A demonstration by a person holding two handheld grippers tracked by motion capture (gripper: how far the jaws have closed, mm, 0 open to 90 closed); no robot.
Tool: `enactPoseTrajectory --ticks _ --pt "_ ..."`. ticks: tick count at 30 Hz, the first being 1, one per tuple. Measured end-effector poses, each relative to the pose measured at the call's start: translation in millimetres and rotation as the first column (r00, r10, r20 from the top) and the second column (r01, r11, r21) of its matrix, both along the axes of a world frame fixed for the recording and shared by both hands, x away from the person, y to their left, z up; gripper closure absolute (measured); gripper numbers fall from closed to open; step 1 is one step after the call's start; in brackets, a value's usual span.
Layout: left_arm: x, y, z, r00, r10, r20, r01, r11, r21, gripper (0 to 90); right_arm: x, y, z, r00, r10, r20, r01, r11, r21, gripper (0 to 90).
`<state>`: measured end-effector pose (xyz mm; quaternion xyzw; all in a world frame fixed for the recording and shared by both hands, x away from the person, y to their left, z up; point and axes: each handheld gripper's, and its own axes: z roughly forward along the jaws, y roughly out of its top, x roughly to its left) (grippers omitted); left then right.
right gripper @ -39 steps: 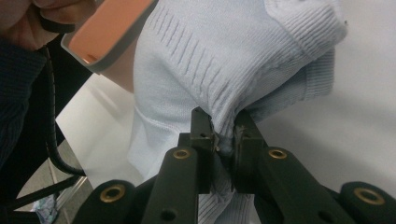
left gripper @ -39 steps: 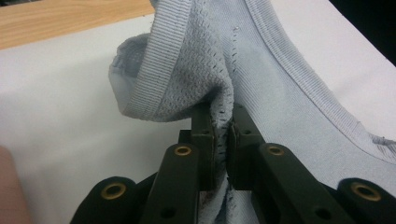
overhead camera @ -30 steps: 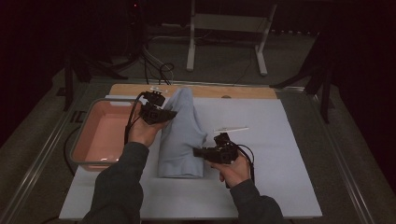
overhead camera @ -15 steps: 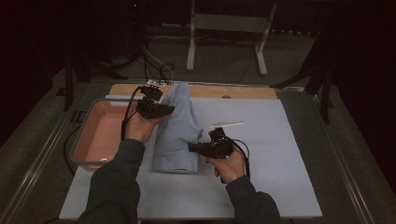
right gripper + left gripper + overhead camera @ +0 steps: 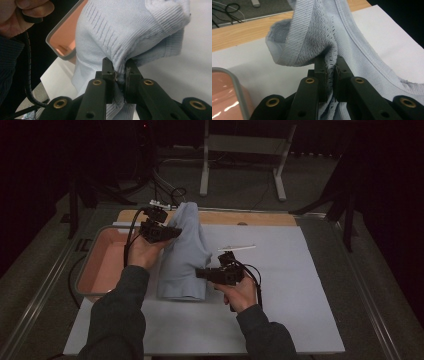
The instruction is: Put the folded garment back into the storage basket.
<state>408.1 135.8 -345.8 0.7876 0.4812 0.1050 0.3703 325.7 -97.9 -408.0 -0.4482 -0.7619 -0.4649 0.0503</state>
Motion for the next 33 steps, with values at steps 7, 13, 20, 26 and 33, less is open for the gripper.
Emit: enactPoseTrajectory --ticks 7,13,20,26,33 --pt "-0.9 7.1 3.5 0.9998 0.017 0.006 -0.017 0.9998 0.006 83.9 1.2 6.9 2.0 1.0000 0.004 0.000 -0.004 0.9999 0.010 82.6" --pt "-0.8 13.0 6.3 0.9994 0.031 0.013 -0.031 0.9995 0.003 83.9 2.8 19.1 5.5 0.9999 0.013 0.001 -0.013 0.9998 0.015 82.6" --pt "0.0 20.9 8.7 0.9986 0.048 0.023 -0.048 0.9988 -0.010 83.9 7.0 30.7 11.7 0.9997 0.023 0.005 -0.023 0.9995 0.019 82.6" --pt "-0.2 24.5 12.8 0.9976 0.062 0.031 -0.062 0.9981 -0.007 83.9 11.7 36.6 13.0 0.9997 0.026 0.005 -0.026 0.9994 0.022 82.6" --pt "1.0 31.1 17.7 0.9965 0.073 0.041 -0.073 0.9974 -0.001 83.9 15.2 43.0 16.2 0.9994 0.032 0.011 -0.032 0.9992 0.026 82.6"
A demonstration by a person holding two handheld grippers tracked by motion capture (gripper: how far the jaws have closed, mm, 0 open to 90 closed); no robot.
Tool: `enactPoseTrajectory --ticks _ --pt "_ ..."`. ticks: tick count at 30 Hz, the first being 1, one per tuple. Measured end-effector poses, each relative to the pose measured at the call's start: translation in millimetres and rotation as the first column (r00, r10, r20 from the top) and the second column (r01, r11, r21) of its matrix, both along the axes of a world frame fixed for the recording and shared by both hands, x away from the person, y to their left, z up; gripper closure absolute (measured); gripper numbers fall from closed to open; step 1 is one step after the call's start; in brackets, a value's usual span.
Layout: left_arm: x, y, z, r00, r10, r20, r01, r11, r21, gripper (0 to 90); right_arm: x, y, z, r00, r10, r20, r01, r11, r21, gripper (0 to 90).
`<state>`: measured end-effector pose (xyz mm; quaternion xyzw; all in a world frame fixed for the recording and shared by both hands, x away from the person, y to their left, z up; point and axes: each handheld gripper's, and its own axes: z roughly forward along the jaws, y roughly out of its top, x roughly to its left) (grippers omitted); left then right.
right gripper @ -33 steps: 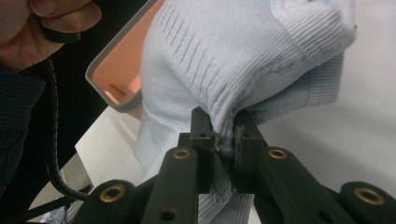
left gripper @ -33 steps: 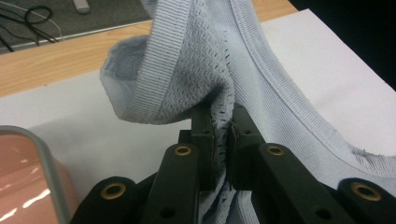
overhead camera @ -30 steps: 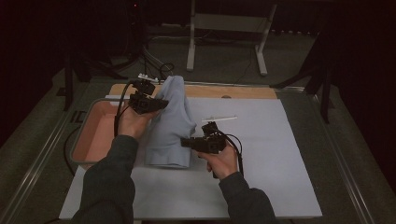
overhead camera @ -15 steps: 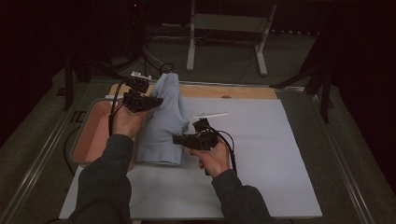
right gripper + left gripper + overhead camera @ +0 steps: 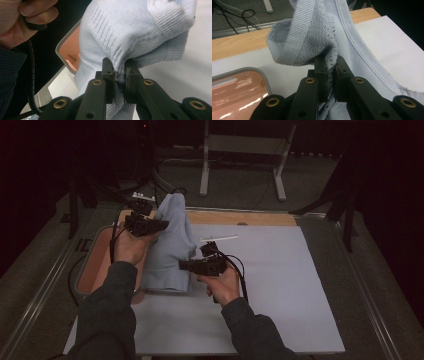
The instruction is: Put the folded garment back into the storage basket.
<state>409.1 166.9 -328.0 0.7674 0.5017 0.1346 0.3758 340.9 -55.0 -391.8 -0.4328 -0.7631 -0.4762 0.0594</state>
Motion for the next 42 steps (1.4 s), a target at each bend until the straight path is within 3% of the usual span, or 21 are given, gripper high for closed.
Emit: enactPoseTrajectory --ticks 18,31,42 --pt "0.4 17.1 5.8 0.9986 0.052 0.008 -0.052 0.9986 -0.005 83.9 3.8 27.3 6.1 0.9998 0.020 0.006 -0.020 0.9996 0.019 82.6" --pt "-5.1 42.7 12.0 0.9952 0.095 0.022 -0.095 0.9955 0.000 83.9 5.3 52.3 6.5 0.9989 0.047 -0.008 -0.046 0.9980 0.042 82.5" --pt "-8.0 60.1 10.0 0.9925 0.118 0.030 -0.118 0.9930 -0.003 83.8 4.8 71.5 6.3 0.9987 0.051 0.002 -0.051 0.9982 0.031 82.5"
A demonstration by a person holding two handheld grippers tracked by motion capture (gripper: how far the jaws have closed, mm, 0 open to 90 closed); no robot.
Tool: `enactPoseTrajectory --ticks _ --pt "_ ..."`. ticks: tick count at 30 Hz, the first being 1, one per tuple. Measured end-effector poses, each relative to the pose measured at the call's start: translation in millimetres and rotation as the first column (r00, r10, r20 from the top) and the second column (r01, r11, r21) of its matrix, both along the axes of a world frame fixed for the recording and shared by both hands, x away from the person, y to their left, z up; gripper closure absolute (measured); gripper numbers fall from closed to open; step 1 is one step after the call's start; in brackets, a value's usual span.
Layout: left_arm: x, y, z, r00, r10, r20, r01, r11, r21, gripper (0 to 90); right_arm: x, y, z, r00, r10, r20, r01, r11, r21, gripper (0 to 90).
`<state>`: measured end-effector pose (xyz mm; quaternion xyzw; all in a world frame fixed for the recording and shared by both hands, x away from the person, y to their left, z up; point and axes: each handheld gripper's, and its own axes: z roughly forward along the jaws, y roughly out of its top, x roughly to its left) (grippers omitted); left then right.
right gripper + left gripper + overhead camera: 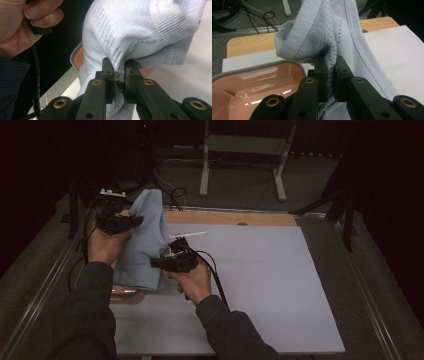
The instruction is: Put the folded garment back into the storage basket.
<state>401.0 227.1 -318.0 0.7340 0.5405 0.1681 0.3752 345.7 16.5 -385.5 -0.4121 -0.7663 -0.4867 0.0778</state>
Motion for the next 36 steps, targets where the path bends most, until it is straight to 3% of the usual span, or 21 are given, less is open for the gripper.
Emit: enactPoseTrajectory --ticks 9,36 --pt "-0.8 12.1 -1.2 0.9998 0.017 0.001 -0.017 0.9998 0.003 83.8 -0.1 13.5 -0.2 0.9999 0.005 0.015 -0.005 0.9999 -0.009 82.5" --pt "-4.7 34.6 -3.9 0.9985 0.052 0.018 -0.052 0.9986 -0.001 83.7 6.8 38.3 -7.4 1.0000 -0.007 -0.002 0.007 0.9999 -0.014 82.3"
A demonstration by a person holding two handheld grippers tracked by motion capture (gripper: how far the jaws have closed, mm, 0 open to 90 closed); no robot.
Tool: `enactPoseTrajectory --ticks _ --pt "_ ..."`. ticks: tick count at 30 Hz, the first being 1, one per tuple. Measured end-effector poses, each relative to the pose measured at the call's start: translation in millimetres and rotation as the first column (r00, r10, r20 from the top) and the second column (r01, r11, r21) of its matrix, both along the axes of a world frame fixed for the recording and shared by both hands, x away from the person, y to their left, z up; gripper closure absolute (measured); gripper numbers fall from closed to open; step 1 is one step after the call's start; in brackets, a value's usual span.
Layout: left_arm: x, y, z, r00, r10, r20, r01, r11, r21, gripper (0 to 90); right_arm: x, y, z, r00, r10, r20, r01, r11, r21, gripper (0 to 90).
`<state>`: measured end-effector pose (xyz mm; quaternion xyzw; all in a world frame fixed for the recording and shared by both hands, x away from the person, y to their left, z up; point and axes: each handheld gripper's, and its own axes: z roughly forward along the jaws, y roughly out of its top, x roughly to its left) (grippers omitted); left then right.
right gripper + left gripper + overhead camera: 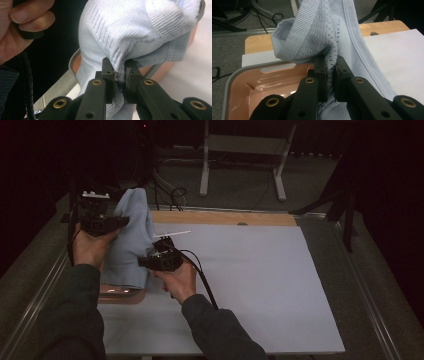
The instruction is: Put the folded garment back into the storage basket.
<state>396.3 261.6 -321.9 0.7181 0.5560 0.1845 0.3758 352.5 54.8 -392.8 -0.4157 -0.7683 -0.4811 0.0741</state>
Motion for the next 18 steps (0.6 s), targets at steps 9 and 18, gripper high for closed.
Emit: enactPoseTrajectory --ticks 9,18 --pt "-3.8 7.9 2.0 0.9998 0.016 0.008 -0.016 0.9998 0.009 83.7 2.2 7.7 -3.5 1.0000 0.000 0.001 0.000 1.0000 0.000 82.3" --pt "-5.7 15.2 3.1 0.9993 0.034 0.018 -0.034 0.9994 0.011 83.7 5.1 15.2 -7.5 1.0000 0.001 0.006 -0.001 1.0000 0.003 82.3"
